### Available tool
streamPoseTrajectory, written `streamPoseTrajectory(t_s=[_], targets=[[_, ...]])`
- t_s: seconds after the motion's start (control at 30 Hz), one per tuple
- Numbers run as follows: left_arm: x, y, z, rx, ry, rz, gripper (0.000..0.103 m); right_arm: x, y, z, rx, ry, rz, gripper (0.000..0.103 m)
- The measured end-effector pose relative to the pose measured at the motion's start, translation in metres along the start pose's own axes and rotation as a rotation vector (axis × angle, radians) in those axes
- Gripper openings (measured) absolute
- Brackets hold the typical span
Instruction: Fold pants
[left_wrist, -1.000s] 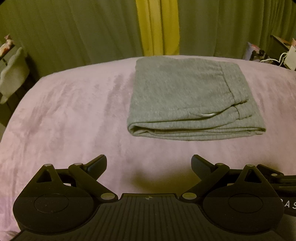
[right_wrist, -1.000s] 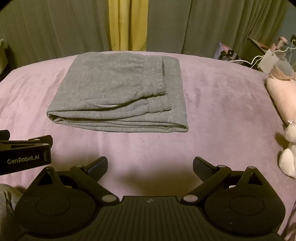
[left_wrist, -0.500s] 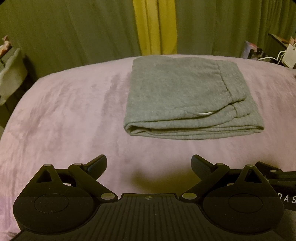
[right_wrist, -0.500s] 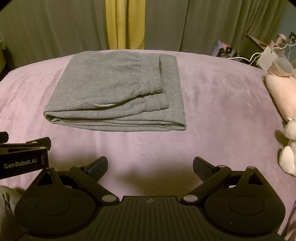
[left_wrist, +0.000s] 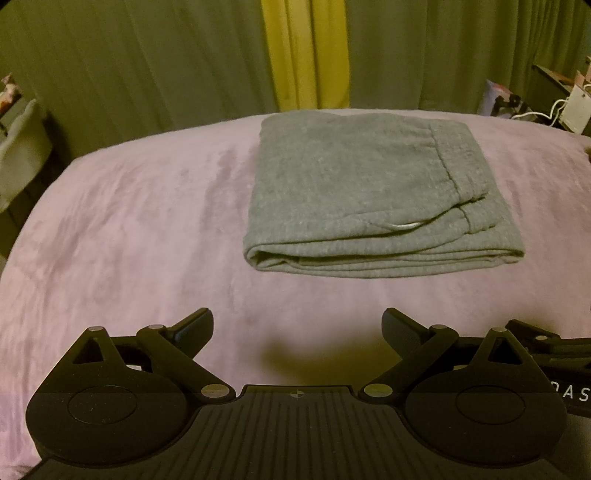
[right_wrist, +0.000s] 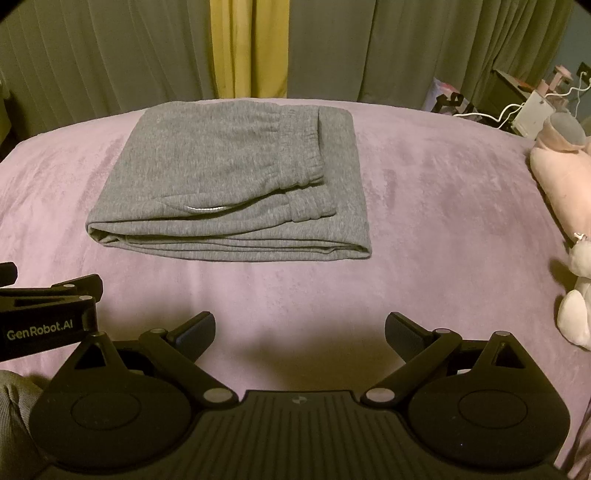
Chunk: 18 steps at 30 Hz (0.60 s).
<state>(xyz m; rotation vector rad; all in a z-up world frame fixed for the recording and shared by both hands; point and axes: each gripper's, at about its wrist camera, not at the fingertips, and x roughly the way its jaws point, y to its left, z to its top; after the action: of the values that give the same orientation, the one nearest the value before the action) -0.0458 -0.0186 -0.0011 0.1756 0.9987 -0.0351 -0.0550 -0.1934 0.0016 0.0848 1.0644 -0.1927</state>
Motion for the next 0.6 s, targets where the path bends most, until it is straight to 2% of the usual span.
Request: streamPoseTrajectory(t_s=[0.6], targets=[[-0.0003, -0.0008, -0.0003, 0.007, 0.0, -0.007, 0.101, 0.0006, 0.0002, -0.0007, -0.004, 0.0, 0.004, 0.099]])
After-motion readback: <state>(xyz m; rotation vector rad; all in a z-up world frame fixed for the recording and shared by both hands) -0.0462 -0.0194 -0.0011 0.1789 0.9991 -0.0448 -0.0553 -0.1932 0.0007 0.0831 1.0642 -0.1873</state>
